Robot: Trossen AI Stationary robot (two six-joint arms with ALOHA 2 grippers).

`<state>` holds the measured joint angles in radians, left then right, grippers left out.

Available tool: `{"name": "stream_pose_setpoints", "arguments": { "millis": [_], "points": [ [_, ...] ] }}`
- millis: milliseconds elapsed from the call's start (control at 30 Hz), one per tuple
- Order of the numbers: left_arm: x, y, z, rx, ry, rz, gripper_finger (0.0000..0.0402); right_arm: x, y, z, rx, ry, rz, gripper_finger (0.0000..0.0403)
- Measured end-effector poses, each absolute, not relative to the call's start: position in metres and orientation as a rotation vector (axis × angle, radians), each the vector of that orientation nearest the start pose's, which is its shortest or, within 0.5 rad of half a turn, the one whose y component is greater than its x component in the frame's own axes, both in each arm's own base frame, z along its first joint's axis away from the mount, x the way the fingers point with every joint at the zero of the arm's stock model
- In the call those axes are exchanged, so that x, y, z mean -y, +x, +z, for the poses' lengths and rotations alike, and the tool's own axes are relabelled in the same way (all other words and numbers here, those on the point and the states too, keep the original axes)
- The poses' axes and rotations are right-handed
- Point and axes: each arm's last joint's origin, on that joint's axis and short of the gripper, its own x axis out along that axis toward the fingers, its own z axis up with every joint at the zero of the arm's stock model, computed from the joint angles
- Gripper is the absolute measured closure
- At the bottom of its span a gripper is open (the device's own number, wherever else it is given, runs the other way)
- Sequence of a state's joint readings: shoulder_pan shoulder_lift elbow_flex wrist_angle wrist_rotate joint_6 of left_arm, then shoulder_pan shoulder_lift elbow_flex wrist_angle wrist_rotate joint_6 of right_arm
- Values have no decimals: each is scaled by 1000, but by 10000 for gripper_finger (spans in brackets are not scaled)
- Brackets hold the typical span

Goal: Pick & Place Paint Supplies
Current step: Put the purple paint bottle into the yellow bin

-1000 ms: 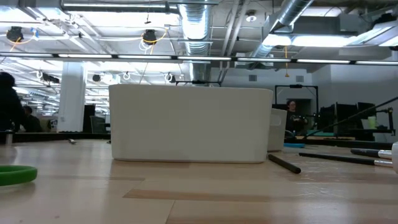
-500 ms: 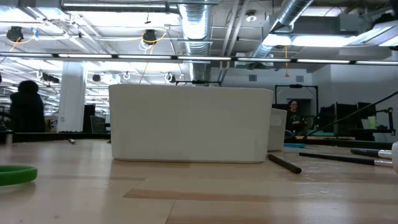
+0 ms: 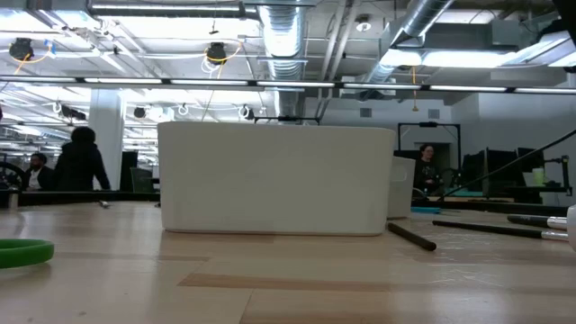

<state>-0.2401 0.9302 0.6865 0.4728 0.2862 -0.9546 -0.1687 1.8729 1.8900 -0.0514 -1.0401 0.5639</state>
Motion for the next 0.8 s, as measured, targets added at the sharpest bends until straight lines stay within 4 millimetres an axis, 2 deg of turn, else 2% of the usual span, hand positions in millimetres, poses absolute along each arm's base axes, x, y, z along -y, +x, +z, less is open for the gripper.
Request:
{"name": "stream_pose_setpoints", "arguments": {
  "millis": [133,500,800],
  "points": [
    [57,200,336,-36,-924,-591,270,46,424,412,-283,529,785,165],
    [55,201,336,-6,-956,-523,270,30,426,410,-287,493,775,165],
    [55,201,336,-6,-959,-521,270,31,427,410,-280,496,727,167]
  ]
}}
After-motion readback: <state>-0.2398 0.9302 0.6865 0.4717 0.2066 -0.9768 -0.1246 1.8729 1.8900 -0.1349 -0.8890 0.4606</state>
